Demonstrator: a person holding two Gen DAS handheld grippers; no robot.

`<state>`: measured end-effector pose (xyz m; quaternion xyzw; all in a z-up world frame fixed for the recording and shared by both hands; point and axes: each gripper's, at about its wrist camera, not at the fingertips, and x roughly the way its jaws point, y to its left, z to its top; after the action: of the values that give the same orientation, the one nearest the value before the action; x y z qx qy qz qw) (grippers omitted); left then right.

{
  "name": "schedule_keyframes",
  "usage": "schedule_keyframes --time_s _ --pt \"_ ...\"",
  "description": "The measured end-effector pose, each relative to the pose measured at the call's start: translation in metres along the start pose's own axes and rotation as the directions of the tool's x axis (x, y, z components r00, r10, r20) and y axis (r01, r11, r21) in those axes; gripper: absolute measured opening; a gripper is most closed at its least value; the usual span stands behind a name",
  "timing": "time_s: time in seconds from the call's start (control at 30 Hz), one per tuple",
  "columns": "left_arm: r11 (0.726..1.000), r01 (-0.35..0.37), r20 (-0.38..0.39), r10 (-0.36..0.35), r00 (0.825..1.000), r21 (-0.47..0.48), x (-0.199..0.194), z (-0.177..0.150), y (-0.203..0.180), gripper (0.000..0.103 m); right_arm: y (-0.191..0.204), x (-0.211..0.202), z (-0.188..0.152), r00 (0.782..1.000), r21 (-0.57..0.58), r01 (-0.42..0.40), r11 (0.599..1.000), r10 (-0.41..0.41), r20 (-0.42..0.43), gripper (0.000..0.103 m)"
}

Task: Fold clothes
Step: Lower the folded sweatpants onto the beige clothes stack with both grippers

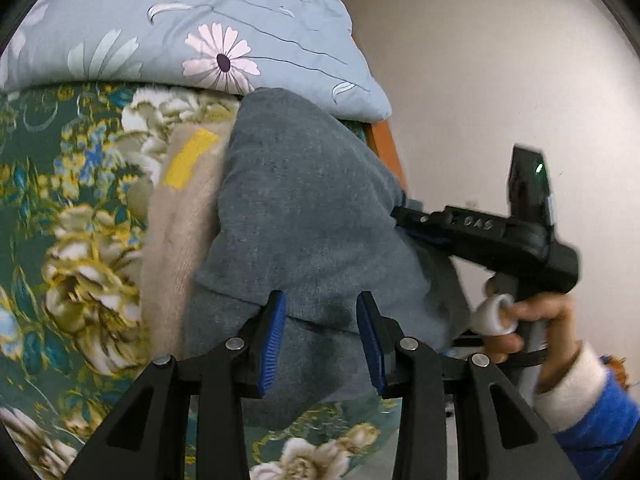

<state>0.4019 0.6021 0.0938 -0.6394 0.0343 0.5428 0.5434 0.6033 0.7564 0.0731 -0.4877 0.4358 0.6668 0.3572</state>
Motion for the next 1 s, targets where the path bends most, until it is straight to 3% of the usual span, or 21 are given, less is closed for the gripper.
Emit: schedule_keyframes --time_s 0.07,0.13,0.27,0.43,0.57,0.8,0.87,1.0 --pt "1.0 -0.024 -0.014 0.024 1.0 0.009 0.002 0.001 -0.002 0.038 0.002 -0.006 -0.002 1.0 0.001 0.01 1.0 -0.01 -0.007 0.026" --pt "1.0 -0.026 -0.021 0.026 0.999 0.002 0.0 0.003 0.001 0.039 0.002 -0.023 -0.009 0.999 0.01 -0.022 1.0 0.021 0.044 0.026" --pt "1.0 -0.019 -0.031 0.018 0.999 -0.012 -0.002 0.001 0.004 0.039 0.009 -0.068 -0.057 0.982 -0.025 -0.099 0.995 0.102 0.159 0.027" --pt "1.0 -0.028 -0.037 0.028 0.999 0.005 0.0 0.004 0.0 0.042 0.005 -0.055 -0.102 0.994 -0.041 -0.021 0.999 0.025 0.102 0.027" --pt "1.0 -0.012 -0.046 0.012 0.999 0.005 0.003 0.004 0.001 0.042 -0.013 -0.025 -0.102 0.997 0.063 -0.006 0.998 0.001 0.071 0.027" --pt "1.0 -0.022 -0.052 0.022 0.998 -0.007 0.006 0.01 -0.004 0.042 -0.009 -0.016 -0.088 0.998 0.059 0.045 0.997 -0.047 0.039 0.027" --pt "0.999 -0.034 -0.056 0.033 0.998 -0.01 0.003 0.009 -0.006 0.042 -0.008 -0.022 -0.087 0.999 0.081 0.03 0.996 -0.032 0.028 0.027" --pt "0.998 -0.051 -0.041 0.052 0.998 0.036 -0.016 -0.001 -0.017 0.042 0.006 -0.058 -0.102 0.994 0.048 -0.009 0.999 0.003 0.109 0.028"
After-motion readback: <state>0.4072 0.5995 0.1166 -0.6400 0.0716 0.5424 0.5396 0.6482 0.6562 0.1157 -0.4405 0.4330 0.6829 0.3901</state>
